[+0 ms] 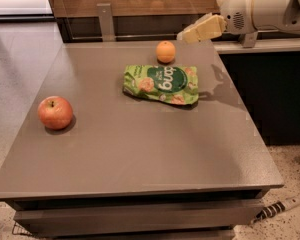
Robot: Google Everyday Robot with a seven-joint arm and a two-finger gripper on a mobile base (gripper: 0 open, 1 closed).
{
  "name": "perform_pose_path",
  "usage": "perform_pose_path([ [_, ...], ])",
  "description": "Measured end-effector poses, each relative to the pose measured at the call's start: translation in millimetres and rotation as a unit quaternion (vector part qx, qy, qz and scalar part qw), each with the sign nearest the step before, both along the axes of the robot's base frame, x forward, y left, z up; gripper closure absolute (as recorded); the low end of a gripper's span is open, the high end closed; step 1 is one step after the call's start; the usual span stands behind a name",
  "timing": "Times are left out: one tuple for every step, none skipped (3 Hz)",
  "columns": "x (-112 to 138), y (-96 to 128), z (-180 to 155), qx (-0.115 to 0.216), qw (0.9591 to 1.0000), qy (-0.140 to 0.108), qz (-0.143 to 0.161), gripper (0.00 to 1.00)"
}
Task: Pick orange
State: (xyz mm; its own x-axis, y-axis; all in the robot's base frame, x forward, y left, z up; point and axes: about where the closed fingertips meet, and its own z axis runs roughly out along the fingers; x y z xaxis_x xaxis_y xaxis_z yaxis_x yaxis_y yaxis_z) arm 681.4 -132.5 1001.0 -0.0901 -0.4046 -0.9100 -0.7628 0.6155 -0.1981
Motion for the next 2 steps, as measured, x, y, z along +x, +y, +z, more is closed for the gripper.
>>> perform_pose_path([
  [3, 2, -2, -0.001, 1.0, 0.001, 0.001, 0.0],
  [33, 13, -15, 0.016, 0.9998, 0.006, -0.004, 0.0],
])
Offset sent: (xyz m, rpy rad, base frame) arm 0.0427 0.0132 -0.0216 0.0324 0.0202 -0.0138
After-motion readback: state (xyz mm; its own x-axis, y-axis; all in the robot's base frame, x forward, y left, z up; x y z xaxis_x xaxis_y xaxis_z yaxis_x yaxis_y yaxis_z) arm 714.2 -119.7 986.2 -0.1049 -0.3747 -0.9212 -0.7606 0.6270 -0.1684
